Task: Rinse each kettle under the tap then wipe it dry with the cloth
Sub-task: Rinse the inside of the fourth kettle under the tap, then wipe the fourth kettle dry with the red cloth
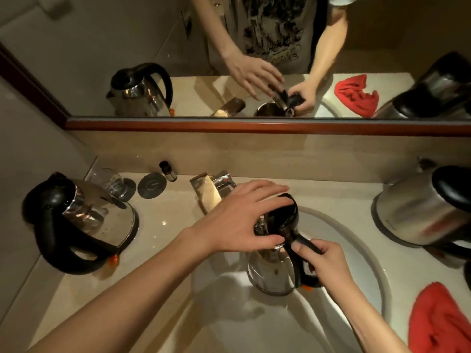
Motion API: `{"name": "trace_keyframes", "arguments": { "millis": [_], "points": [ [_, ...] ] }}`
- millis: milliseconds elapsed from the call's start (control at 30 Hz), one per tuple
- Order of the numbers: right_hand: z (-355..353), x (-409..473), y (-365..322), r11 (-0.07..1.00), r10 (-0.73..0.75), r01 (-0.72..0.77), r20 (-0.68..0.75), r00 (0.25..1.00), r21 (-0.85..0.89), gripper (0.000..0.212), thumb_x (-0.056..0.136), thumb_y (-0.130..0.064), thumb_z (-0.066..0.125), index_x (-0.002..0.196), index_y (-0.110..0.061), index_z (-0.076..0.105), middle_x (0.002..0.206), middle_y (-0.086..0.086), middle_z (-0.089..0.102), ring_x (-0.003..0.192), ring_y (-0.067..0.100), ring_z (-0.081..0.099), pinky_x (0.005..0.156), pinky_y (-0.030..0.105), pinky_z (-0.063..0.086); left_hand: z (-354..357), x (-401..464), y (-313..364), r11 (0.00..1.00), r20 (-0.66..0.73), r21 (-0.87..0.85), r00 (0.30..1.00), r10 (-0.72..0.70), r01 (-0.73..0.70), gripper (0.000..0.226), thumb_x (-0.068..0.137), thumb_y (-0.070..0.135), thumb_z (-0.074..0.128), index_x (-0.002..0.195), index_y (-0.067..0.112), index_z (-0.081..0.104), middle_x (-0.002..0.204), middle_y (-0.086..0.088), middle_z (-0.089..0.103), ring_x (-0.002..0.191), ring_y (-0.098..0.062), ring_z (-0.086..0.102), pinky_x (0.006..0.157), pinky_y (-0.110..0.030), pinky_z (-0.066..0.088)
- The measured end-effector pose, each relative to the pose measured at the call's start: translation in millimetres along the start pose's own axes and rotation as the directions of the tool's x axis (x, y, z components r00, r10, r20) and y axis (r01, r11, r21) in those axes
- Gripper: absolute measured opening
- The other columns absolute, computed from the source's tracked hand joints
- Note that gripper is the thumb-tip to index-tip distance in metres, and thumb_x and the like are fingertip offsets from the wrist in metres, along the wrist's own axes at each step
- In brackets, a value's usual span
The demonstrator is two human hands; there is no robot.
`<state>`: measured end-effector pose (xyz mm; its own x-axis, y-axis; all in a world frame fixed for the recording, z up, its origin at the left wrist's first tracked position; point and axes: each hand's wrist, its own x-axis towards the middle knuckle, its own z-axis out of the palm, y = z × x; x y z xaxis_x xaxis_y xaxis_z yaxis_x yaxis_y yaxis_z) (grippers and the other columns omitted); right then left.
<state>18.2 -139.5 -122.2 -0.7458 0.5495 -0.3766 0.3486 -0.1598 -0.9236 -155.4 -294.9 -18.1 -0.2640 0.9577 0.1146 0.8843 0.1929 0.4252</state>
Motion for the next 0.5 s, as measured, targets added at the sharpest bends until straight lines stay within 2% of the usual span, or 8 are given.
{"name": "trace_keyframes", "arguments": {
  "millis": [167,267,367,433,500],
  "points": [
    [-39.5,-34.8,-30.7,0.998,-0.057,0.059,-0.078,0.995,0.018,0.063,0.045,-0.051,0.085,0.062,0.004,0.061,0.046,0.000,0.046,0.042,0.010,0.037,0.042,0.021,0.027,-13.3,23.4,32.2,0.996,-0.032,0.038,0.996,0.081,-0.080,0.064,0.084,0.045,0.070,0.142,0.025,0.051,0.145,0.006,0.049,0.132,-0.015,0.042,0.105,-0.045,0.038],
    [-63.6,-54.7,-46.2,0.991,-0.129,0.134,-0.135,0.982,0.029,0.058,0.045,-0.053,0.082,0.060,0.000,0.065,0.046,-0.004,0.049,0.043,0.008,0.041,0.045,0.021,0.030,-20.5,33.3,53.3,0.996,-0.073,0.006,0.994,0.085,-0.085,0.067,0.085,0.049,0.068,0.144,0.028,0.047,0.142,0.009,0.049,0.132,-0.012,0.041,0.105,-0.045,0.038],
    [-88.8,-73.8,-59.8,0.972,-0.219,0.230,-0.171,0.961,0.049,0.056,0.049,-0.051,0.083,0.059,0.001,0.063,0.050,-0.001,0.051,0.049,0.013,0.047,0.051,0.026,0.036,-20.6,40.8,77.5,0.987,-0.115,-0.148,0.992,0.054,-0.071,0.069,0.082,0.045,0.074,0.144,0.028,0.048,0.139,0.013,0.052,0.132,-0.007,0.043,0.107,-0.043,0.038],
    [-106.2,-88.1,-68.1,0.958,-0.259,0.277,-0.193,0.946,0.070,0.041,0.055,-0.042,0.086,0.059,-0.005,0.069,0.052,-0.003,0.053,0.050,0.011,0.049,0.052,0.022,0.038,-17.5,45.9,95.2,0.968,-0.113,-0.248,0.993,0.018,-0.045,0.071,0.081,0.045,0.076,0.144,0.030,0.047,0.139,0.016,0.052,0.132,-0.002,0.042,0.111,-0.037,0.036],
    [-120.9,-103.0,-78.7,0.940,-0.308,0.330,-0.195,0.931,0.090,0.020,0.063,-0.030,0.083,0.053,-0.019,0.071,0.048,-0.008,0.052,0.046,0.004,0.047,0.050,0.014,0.036,-12.5,51.5,113.6,0.956,-0.122,-0.290,0.993,0.008,-0.043,0.069,0.082,0.046,0.075,0.144,0.031,0.047,0.138,0.021,0.050,0.132,0.004,0.039,0.112,-0.023,0.031]
  ]
}}
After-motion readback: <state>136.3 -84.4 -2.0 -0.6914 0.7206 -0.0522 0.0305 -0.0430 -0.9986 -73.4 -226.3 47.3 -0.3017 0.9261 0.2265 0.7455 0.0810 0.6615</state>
